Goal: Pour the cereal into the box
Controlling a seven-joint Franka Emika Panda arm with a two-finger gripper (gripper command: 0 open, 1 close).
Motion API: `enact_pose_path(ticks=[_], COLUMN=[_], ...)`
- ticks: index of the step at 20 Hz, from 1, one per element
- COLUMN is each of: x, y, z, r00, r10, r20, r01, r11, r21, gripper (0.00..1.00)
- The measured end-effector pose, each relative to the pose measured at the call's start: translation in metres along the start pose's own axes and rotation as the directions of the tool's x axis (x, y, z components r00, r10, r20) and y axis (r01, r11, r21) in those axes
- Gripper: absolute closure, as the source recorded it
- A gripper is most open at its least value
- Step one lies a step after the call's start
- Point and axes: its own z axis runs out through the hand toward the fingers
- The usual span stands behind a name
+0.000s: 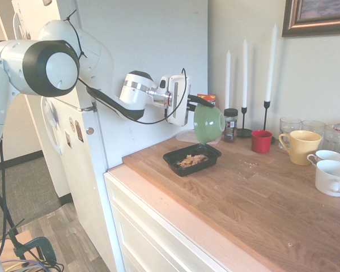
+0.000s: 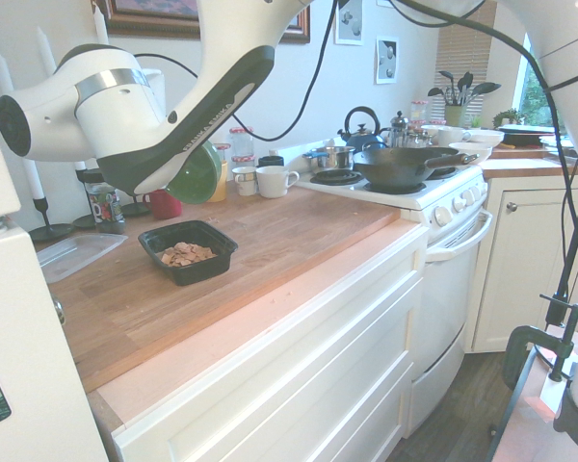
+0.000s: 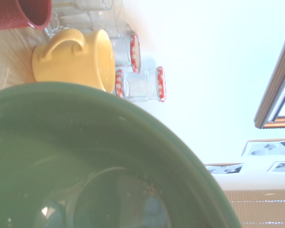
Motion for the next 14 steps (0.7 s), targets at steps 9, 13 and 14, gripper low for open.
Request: enact_pose_path(ticks=[9,13,14], x=[0.042,0.043,0.041], y=[0.061,0.088,0.093], z=[0.019,0.073,0.089], r00=[0.919,0.790,0.753], r10=[0.116,0.089,0.077], r20=[0.377,0.607,0.654], r01=[-0.182,-0.275,-0.300], r11=[0.973,0.936,0.924], r21=[0.144,0.221,0.237], gripper=[1.00,1.00,1.00])
